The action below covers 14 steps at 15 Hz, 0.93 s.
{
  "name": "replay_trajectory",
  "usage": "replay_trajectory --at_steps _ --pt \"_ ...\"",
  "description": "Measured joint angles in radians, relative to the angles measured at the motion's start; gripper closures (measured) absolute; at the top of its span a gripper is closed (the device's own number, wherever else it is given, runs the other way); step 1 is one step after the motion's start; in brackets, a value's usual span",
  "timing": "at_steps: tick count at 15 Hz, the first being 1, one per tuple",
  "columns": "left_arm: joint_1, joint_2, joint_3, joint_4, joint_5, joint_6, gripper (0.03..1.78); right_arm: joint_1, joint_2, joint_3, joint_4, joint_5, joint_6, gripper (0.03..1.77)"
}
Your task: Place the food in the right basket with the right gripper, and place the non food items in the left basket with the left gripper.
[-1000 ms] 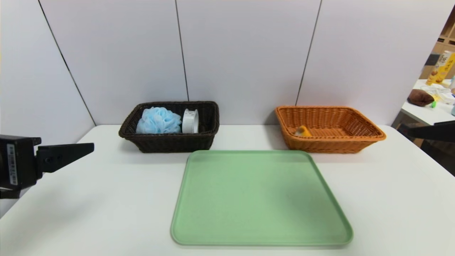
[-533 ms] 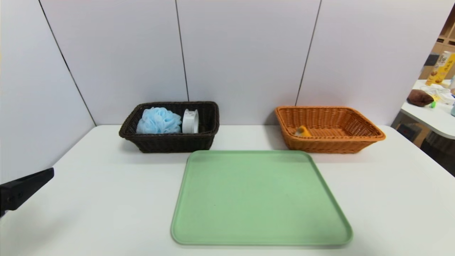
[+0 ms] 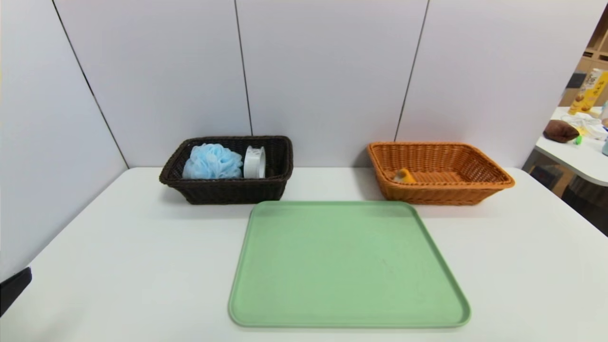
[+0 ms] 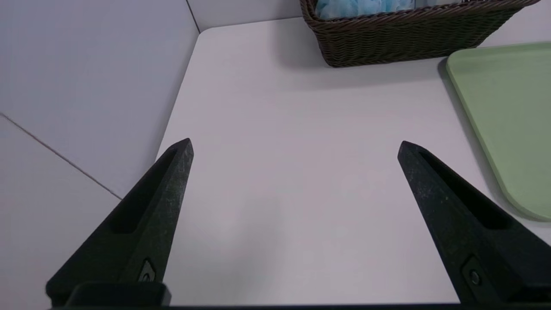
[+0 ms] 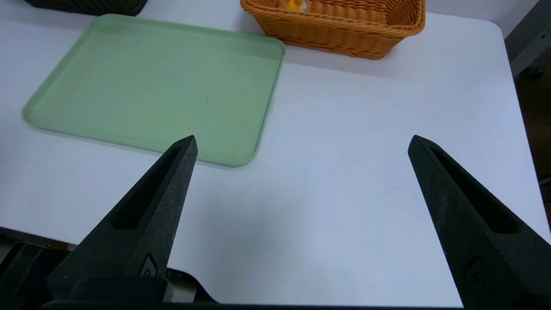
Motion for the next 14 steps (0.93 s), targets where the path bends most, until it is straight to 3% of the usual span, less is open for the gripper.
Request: replay_trajectory --at_steps 14 --pt "0.039 -0.250 0.204 0.000 -0.039 -0.001 0.12 -0.020 -0.326 0.174 0.106 -0.003 -0.035 0.11"
